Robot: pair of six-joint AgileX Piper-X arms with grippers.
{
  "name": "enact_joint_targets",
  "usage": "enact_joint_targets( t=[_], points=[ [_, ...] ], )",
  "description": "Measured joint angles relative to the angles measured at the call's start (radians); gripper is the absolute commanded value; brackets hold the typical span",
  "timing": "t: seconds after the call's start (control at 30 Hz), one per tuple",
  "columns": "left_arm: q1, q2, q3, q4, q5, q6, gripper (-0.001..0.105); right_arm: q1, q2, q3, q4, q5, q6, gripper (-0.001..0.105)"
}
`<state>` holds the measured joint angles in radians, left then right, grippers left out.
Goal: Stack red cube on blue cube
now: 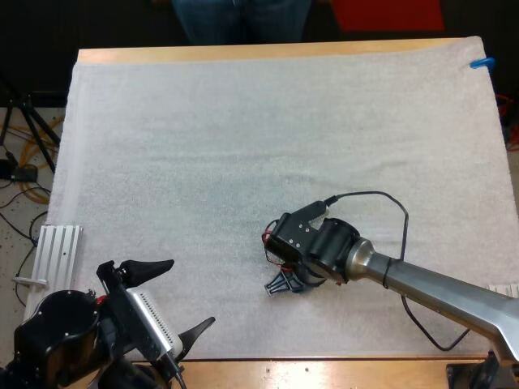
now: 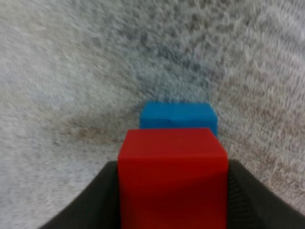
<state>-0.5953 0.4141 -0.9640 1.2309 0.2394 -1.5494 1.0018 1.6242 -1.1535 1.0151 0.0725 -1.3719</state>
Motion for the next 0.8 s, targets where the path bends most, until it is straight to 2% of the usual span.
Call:
enact_joint_targets(
  t=[0.23,0.37,0.67,0.73,0.8],
  points=[
    [0.0,0.0,0.0,0.0,0.0,0.002,0.087,0.0,0.002,0.014,-0.035,0.0,0.002,0.022],
    [0.0,0.0,0.0,0.0,0.0,0.002,0.087,0.0,0.002,0.014,-0.035,0.05,0.002,0.022],
    [0.0,0.0,0.0,0.0,0.0,0.002,0.087,0.0,0.002,0.014,-0.035,0.052,0.002,0.022],
    [0.0,0.0,0.0,0.0,0.0,0.002,0.087,0.0,0.002,0.014,-0.035,0.052,-0.001,0.028],
    [0.0,0.0,0.0,0.0,0.0,0.002,0.087,0.0,0.002,0.014,-0.035,0.052,-0.001,0.041]
  ],
)
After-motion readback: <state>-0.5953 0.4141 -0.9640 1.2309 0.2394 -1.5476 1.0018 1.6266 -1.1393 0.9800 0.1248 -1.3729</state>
